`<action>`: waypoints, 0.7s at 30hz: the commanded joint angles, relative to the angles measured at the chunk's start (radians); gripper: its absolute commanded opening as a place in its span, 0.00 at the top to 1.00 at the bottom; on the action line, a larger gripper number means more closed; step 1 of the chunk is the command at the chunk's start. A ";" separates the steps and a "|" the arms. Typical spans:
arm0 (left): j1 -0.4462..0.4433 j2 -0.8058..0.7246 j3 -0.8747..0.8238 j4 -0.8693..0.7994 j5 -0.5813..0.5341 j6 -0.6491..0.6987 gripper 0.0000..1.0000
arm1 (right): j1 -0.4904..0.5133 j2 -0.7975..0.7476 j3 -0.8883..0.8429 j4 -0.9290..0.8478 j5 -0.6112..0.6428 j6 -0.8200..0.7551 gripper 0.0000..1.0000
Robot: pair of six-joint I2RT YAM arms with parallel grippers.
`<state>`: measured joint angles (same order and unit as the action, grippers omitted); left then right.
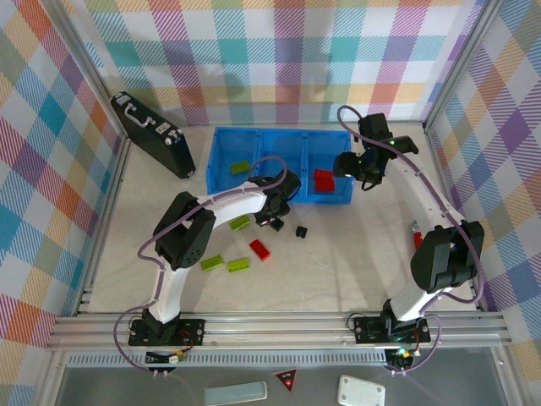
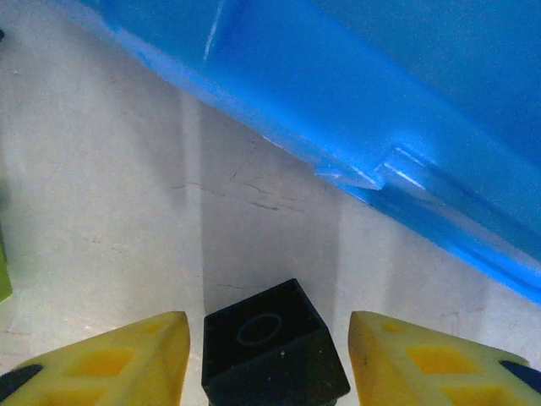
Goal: Sort the legos into containers by color
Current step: Pick up the lego from the center of the table.
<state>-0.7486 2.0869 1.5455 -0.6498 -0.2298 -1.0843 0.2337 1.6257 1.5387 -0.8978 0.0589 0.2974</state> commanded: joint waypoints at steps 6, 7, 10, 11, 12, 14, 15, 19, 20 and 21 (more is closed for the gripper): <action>-0.004 -0.002 0.005 0.007 -0.023 0.010 0.57 | -0.007 -0.054 -0.003 -0.010 -0.009 -0.017 0.23; -0.003 -0.005 0.003 0.009 -0.026 0.012 0.58 | -0.007 -0.056 -0.003 -0.012 -0.008 -0.017 0.23; -0.003 -0.015 -0.003 0.009 -0.031 0.015 0.59 | -0.006 -0.062 -0.006 -0.018 -0.008 -0.016 0.23; -0.003 -0.017 -0.005 0.012 -0.033 0.018 0.60 | -0.006 -0.065 -0.008 -0.021 -0.007 -0.015 0.23; -0.004 -0.020 -0.007 0.013 -0.033 0.022 0.60 | -0.007 -0.068 -0.008 -0.022 -0.006 -0.015 0.23; -0.005 -0.028 -0.010 0.013 -0.034 0.031 0.62 | -0.006 -0.074 -0.012 -0.025 -0.006 -0.012 0.23; -0.004 -0.031 -0.010 0.012 -0.032 0.044 0.63 | -0.007 -0.079 -0.015 -0.029 -0.006 -0.012 0.23; -0.004 -0.056 -0.007 -0.013 -0.043 0.076 0.65 | -0.006 -0.101 -0.053 -0.032 -0.015 -0.011 0.23; -0.003 -0.069 -0.013 -0.013 -0.047 0.084 0.65 | -0.006 -0.110 -0.070 -0.032 -0.013 -0.010 0.23; -0.004 -0.080 -0.017 -0.014 -0.048 0.092 0.65 | -0.006 -0.119 -0.088 -0.032 -0.012 -0.008 0.23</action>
<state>-0.7486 2.0808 1.5429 -0.6327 -0.2493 -1.0302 0.2337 1.5440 1.4887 -0.9073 0.0589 0.2981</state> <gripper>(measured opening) 0.353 0.767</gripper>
